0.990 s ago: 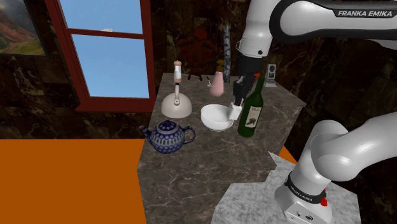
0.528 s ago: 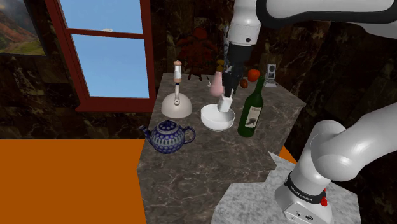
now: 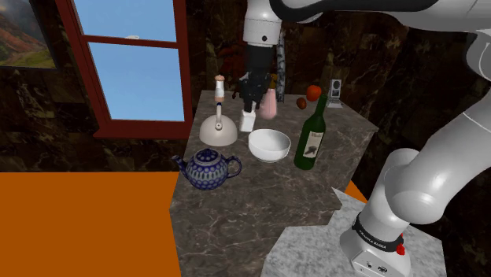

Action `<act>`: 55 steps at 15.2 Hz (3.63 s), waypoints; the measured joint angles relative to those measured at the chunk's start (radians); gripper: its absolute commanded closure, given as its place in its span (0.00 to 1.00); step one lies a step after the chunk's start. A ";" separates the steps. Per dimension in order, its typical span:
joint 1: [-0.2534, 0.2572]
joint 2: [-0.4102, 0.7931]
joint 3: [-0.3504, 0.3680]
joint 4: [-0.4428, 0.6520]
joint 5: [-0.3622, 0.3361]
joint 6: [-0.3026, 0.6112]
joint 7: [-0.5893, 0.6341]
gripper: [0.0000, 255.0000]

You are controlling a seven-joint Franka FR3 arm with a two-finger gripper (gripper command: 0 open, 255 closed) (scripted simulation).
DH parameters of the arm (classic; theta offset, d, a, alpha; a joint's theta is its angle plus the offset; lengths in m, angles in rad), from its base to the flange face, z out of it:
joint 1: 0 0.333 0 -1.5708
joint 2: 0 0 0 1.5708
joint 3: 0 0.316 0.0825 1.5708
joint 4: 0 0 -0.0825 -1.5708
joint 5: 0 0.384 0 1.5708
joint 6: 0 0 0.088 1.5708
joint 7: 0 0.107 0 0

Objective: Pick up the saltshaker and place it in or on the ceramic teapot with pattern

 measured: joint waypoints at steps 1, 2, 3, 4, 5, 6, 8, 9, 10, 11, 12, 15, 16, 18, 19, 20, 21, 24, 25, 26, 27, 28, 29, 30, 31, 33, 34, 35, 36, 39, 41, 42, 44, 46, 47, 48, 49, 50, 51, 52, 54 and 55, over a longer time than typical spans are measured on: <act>0.001 0.041 0.008 0.045 -0.005 -0.004 0.011 1.00; 0.001 0.089 0.016 0.102 -0.011 -0.013 0.022 1.00; 0.005 0.126 0.025 0.145 -0.016 -0.019 0.036 1.00; 0.006 0.167 0.031 0.191 -0.023 -0.024 0.045 1.00; 0.008 0.213 0.037 0.247 -0.031 -0.034 0.056 1.00; 0.010 0.251 0.042 0.291 -0.039 -0.041 0.063 1.00; 0.024 0.339 0.059 0.413 -0.058 -0.077 0.095 1.00; 0.031 0.388 0.065 0.476 -0.069 -0.092 0.108 1.00; 0.033 0.416 0.066 0.511 -0.076 -0.099 0.111 1.00; 0.036 0.428 0.068 0.522 -0.079 -0.099 0.115 1.00; 0.036 0.432 0.068 0.519 -0.079 -0.092 0.116 1.00; 0.035 0.425 0.068 0.472 -0.078 -0.052 0.115 1.00; 0.034 0.419 0.067 0.449 -0.076 -0.035 0.113 1.00; 0.034 0.414 0.067 0.415 -0.075 -0.005 0.113 1.00; 0.033 0.413 0.066 0.401 -0.075 0.007 0.112 1.00; 0.033 0.408 0.066 0.381 -0.074 0.023 0.112 1.00; 0.033 0.408 0.067 0.367 -0.074 0.036 0.113 1.00; 0.031 0.403 0.065 0.321 -0.072 0.078 0.109 1.00; 0.032 0.402 0.066 0.306 -0.072 0.091 0.110 1.00; 0.032 0.403 0.066 0.294 -0.072 0.105 0.110 1.00; 0.031 0.401 0.065 0.280 -0.072 0.117 0.109 1.00; 0.031 0.400 0.065 0.265 -0.071 0.131 0.109 1.00; 0.031 0.401 0.065 0.253 -0.072 0.144 0.108 1.00; 0.030 0.397 0.065 0.232 -0.071 0.161 0.107 1.00; 0.030 0.395 0.065 0.214 -0.070 0.177 0.107 1.00; 0.031 0.398 0.065 0.205 -0.071 0.188 0.107 1.00; 0.031 0.398 0.065 0.203 -0.071 0.191 0.108 1.00; 0.031 0.399 0.065 0.203 -0.071 0.192 0.108 1.00; 0.031 0.399 0.065 0.202 -0.071 0.193 0.108 1.00; 0.031 0.399 0.065 0.202 -0.071 0.193 0.108 0.00; 0.031 0.399 0.065 0.202 -0.071 0.193 0.108 0.00; 0.031 0.399 0.065 0.202 -0.071 0.193 0.108 0.00; 0.031 0.399 0.065 0.202 -0.071 0.193 0.108 0.00; 0.031 0.396 0.065 0.214 -0.071 0.179 0.108 0.00; 0.031 0.397 0.066 0.246 -0.071 0.148 0.109 0.00; 0.030 0.400 0.064 0.275 -0.071 0.123 0.106 0.00; 0.031 0.400 0.065 0.303 -0.072 0.095 0.108 0.00; 0.031 0.398 0.065 0.314 -0.071 0.082 0.108 0.00; 0.031 0.399 0.065 0.324 -0.072 0.073 0.108 0.00; 0.031 0.401 0.065 0.328 -0.072 0.069 0.108 0.00; 0.031 0.401 0.065 0.331 -0.072 0.066 0.108 0.00; 0.031 0.401 0.065 0.331 -0.072 0.066 0.108 0.00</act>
